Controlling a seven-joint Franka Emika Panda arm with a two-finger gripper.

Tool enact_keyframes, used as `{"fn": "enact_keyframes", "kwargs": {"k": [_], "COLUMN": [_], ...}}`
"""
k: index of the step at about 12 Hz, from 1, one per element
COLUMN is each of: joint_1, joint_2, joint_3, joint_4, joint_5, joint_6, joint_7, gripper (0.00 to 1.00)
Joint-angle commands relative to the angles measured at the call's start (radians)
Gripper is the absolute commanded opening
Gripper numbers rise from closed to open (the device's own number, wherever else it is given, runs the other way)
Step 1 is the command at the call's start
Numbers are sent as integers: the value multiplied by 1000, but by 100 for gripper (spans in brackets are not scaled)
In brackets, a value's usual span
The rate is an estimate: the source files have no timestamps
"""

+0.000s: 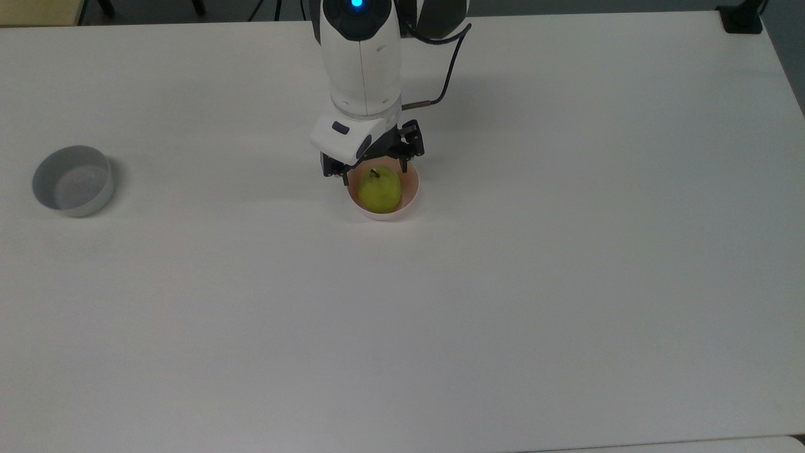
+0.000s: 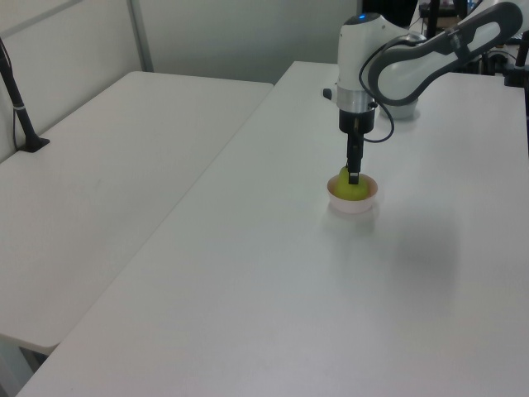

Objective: Pick up a pear from the bowl
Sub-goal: 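Lower the gripper over the pear and close it around the pear, then lift the pear up out of the pink bowl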

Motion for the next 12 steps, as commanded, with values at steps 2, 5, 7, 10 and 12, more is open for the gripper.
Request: {"fn": "enact_keyframes", "kwargs": {"k": [2,5,7,10,12], "joint_1": [9,1,-2,-37,-83], "joint_2": [7,-6,-37,-115,-167], "joint_3": [15,15,15,32,58], "joint_4": [-32,-30,-23,15,72], "joint_5": [-12,-12,-10,-10,-10], "joint_6": [53,44,6,-118,-233], "joint_7": [41,43,46,46,46], "gripper": [48,1,1,2,2]}}
